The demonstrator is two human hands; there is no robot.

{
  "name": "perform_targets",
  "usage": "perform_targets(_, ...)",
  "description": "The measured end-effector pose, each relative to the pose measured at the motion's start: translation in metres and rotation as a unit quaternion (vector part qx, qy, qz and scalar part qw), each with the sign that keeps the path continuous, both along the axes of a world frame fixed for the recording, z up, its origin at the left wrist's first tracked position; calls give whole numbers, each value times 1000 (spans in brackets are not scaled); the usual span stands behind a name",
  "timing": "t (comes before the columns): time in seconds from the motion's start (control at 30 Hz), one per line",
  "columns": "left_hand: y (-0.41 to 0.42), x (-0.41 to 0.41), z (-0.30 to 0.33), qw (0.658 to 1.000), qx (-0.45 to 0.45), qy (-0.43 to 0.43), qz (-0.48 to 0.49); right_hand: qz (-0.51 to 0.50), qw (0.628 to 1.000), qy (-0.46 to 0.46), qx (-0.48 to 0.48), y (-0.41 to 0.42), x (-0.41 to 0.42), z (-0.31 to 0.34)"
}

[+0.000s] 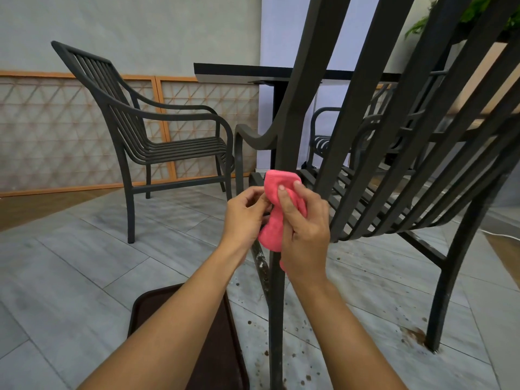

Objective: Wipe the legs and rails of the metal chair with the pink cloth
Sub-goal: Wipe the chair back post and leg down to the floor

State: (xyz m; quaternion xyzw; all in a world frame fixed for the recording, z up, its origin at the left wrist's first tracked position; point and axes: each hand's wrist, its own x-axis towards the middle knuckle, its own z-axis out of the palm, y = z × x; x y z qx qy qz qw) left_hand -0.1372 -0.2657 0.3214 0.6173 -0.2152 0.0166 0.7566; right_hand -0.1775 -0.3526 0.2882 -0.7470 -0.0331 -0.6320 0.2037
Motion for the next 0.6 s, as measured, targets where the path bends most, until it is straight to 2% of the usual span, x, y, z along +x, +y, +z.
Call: perform_targets(0.6, 6, 6, 0, 1000, -2, 15, -27, 11, 999, 34, 14, 1, 1, -66)
